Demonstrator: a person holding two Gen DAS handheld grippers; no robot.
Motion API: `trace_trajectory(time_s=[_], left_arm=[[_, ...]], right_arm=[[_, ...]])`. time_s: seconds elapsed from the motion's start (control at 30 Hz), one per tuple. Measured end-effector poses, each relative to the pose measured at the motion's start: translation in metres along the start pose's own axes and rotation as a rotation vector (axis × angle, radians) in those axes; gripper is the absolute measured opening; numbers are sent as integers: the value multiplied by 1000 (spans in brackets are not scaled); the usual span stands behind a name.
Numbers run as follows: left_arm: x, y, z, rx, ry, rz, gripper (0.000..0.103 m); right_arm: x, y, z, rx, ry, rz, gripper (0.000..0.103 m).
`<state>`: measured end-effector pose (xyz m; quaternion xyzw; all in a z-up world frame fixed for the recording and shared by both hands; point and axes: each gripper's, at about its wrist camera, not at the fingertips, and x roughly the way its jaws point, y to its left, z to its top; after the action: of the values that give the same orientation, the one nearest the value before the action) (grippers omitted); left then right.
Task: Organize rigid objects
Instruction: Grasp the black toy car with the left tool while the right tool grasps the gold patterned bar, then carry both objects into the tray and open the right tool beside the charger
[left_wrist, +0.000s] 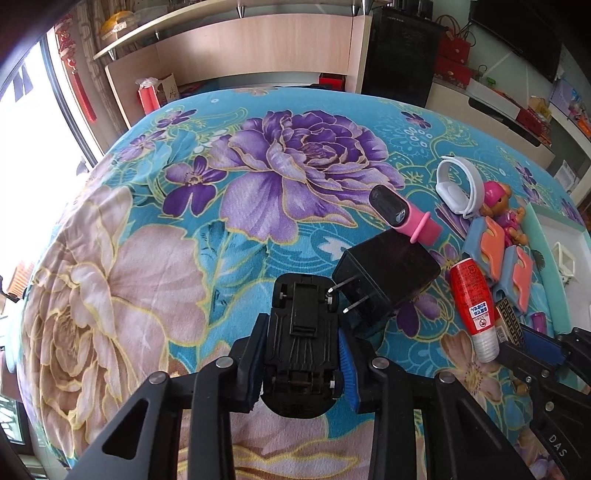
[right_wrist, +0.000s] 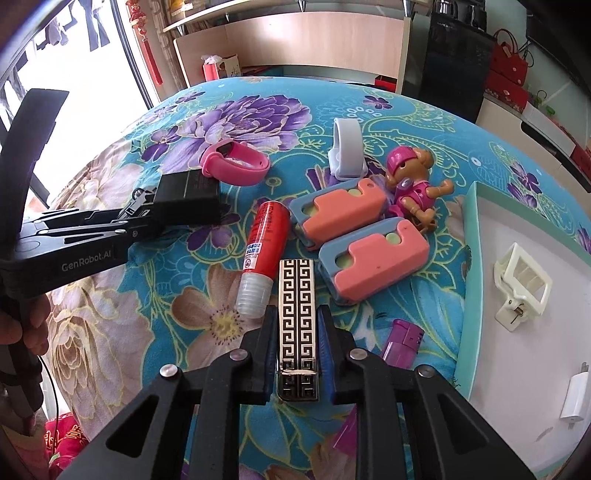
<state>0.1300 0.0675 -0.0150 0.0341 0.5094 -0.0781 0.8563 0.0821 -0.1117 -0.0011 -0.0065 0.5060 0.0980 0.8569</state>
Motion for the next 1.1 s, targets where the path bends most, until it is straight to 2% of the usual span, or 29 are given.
trace_trajectory(time_s=[0.27, 0.53, 0.67, 0.8, 0.9, 1.03, 1.1], left_arm=[[-26, 6, -2, -25, -48, 7, 36], [-56, -8, 3, 2, -109, 6, 36], [-63, -27, 10, 35, -120, -7, 36], [-65, -52, 14, 62, -111, -42, 36], [-66, -74, 17, 88, -107, -68, 36], [-66, -109, 21, 141, -99, -85, 36], [-68, -127, 23, 168, -98, -99, 36]], right_arm=[[-18, -4, 3, 31, -54, 51, 21], [-37, -8, 5, 49, -103, 68, 21], [-44, -18, 5, 77, -122, 60, 21], [-52, -34, 4, 86, -140, -11, 21], [-59, -54, 2, 137, -156, -11, 21], [-74, -79, -1, 185, -188, -80, 21], [-81, -94, -4, 226, -206, -89, 21]])
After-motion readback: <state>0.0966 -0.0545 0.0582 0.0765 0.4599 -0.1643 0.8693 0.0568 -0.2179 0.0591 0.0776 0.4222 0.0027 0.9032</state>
